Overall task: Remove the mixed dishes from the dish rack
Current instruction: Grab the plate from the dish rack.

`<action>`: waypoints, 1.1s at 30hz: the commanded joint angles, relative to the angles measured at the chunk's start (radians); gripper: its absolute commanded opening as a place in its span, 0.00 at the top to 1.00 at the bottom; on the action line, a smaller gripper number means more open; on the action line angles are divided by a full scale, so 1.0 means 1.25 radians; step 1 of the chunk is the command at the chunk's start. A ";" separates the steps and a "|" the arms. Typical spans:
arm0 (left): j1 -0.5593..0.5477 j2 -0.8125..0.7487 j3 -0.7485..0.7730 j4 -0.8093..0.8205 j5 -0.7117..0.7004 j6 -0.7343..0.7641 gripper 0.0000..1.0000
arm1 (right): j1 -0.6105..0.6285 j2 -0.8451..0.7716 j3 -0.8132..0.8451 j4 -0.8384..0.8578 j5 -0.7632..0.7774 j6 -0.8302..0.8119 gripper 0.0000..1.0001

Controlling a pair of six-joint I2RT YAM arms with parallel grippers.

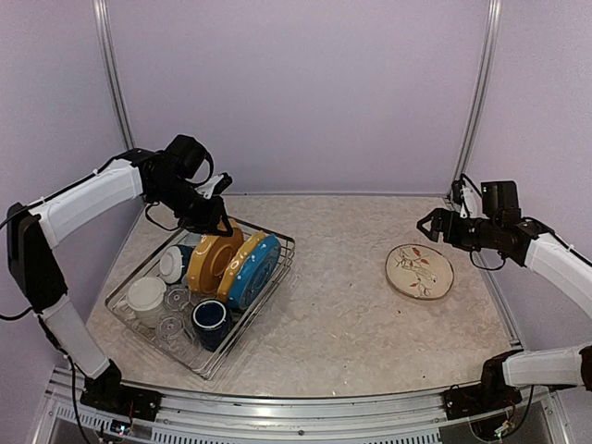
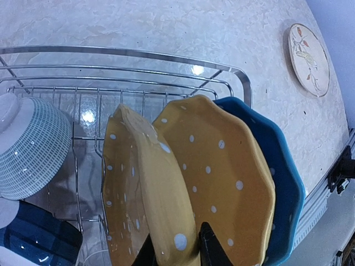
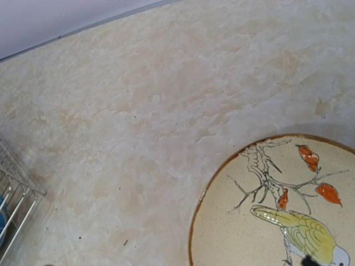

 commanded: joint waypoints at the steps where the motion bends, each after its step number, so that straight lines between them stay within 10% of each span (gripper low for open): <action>1: -0.018 -0.035 0.084 -0.044 0.022 -0.021 1.00 | 0.011 -0.023 0.005 -0.019 0.011 -0.007 0.06; 33: -0.026 -0.130 0.215 -0.080 0.060 -0.074 1.00 | 0.012 -0.033 -0.039 0.030 -0.016 0.011 0.06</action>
